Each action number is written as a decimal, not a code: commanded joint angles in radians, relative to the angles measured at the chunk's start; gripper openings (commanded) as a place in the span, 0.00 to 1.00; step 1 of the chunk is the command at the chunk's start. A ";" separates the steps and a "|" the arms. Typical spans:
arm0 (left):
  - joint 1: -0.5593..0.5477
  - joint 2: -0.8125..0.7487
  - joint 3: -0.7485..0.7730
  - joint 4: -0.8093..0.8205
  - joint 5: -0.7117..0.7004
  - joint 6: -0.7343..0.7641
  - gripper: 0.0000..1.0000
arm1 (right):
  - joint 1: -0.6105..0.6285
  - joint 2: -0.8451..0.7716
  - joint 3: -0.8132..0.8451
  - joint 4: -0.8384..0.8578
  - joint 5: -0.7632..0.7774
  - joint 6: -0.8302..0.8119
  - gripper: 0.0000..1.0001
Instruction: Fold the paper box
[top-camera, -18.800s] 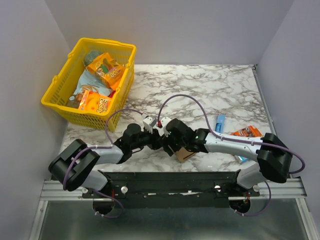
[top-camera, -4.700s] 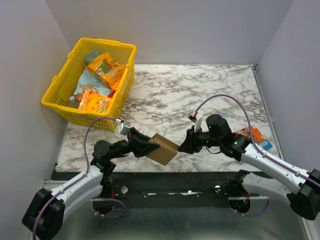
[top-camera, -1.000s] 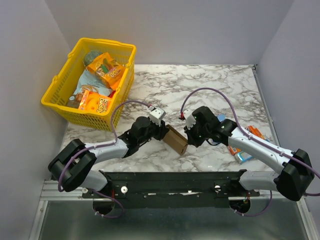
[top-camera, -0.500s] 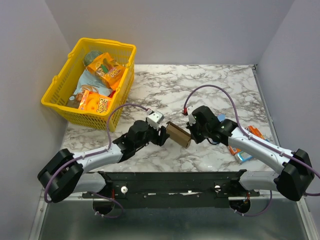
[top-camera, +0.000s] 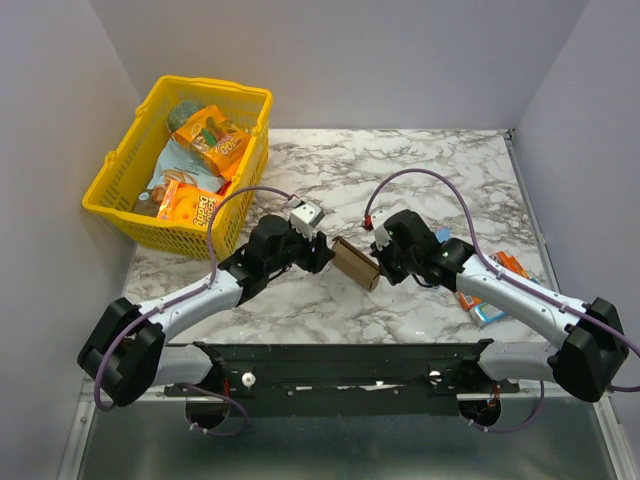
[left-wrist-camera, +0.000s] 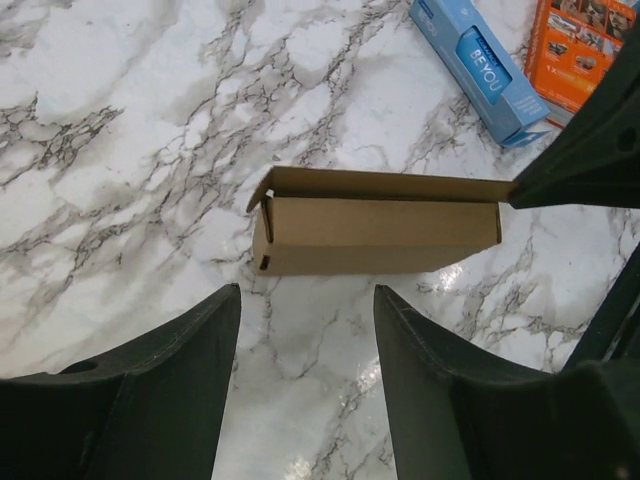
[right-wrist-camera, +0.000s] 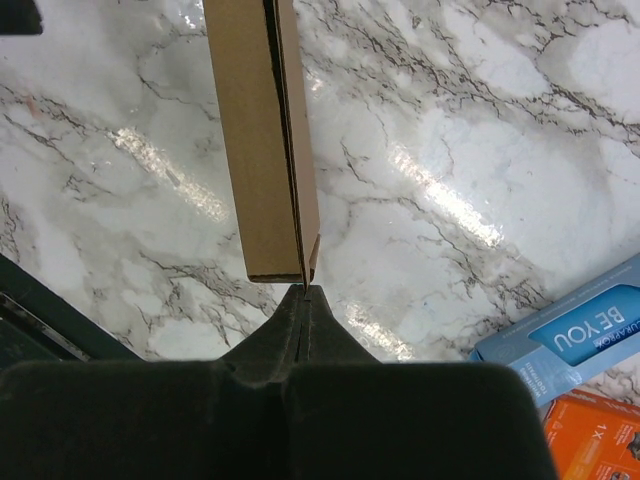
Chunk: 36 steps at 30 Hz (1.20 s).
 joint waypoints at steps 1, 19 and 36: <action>0.043 0.082 0.067 0.015 0.092 0.049 0.61 | 0.005 -0.020 -0.001 0.026 -0.027 -0.029 0.01; 0.053 0.246 0.171 0.046 0.066 0.084 0.45 | 0.003 -0.011 -0.001 0.025 -0.064 -0.033 0.01; 0.034 0.257 0.171 0.023 0.025 0.087 0.30 | 0.005 0.003 0.002 0.023 -0.067 -0.035 0.01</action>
